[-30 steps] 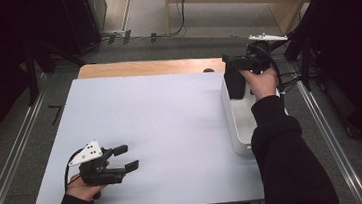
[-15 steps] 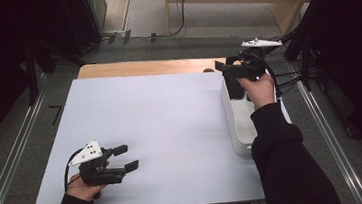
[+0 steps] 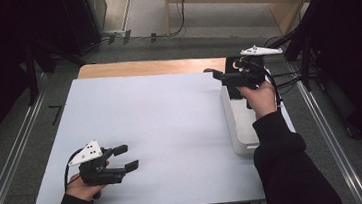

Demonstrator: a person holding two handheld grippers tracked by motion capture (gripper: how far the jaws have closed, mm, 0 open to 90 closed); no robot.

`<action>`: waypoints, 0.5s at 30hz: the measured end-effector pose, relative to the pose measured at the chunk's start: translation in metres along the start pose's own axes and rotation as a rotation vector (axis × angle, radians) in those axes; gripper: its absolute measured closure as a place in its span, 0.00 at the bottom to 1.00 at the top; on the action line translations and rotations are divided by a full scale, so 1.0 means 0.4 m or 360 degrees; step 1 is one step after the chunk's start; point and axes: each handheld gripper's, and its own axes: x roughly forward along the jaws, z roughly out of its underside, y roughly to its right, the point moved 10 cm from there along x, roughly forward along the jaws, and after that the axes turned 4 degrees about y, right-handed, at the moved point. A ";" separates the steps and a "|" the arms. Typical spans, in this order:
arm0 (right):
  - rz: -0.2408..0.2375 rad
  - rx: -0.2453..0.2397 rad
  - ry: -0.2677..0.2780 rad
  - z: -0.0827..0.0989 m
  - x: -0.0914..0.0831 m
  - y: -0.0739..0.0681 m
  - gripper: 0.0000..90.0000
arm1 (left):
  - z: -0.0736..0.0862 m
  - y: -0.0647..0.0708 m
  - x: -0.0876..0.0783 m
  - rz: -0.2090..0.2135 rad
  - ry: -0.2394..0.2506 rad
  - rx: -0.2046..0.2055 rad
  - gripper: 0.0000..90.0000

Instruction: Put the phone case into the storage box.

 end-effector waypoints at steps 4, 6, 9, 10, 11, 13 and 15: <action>-0.0019 -0.0003 0.0006 0.010 -0.011 -0.011 0.00 | 0.000 0.000 0.000 -0.0002 -0.0002 0.0001 0.29; -0.0034 0.0002 0.0005 0.016 -0.016 -0.016 0.00 | 0.001 -0.001 0.000 -0.0004 -0.0007 0.0003 0.29; -0.0044 -0.0003 0.0002 0.026 -0.022 -0.020 0.00 | 0.001 -0.001 0.001 0.0000 -0.0002 0.0000 0.29; -0.0045 0.0009 -0.0007 0.031 -0.024 -0.022 0.00 | 0.001 -0.001 0.001 -0.0001 -0.0003 -0.0001 0.29; -0.0044 0.0001 -0.0006 0.034 -0.025 -0.022 0.00 | 0.001 -0.002 0.000 -0.0003 -0.0006 0.0000 0.29; -0.0052 0.0012 -0.0008 0.042 -0.028 -0.026 0.00 | -0.001 -0.003 0.000 0.0000 0.0004 0.0001 0.29; -0.0061 0.0022 -0.0012 0.050 -0.031 -0.030 0.00 | -0.001 -0.004 -0.001 0.0000 0.0003 0.0002 0.29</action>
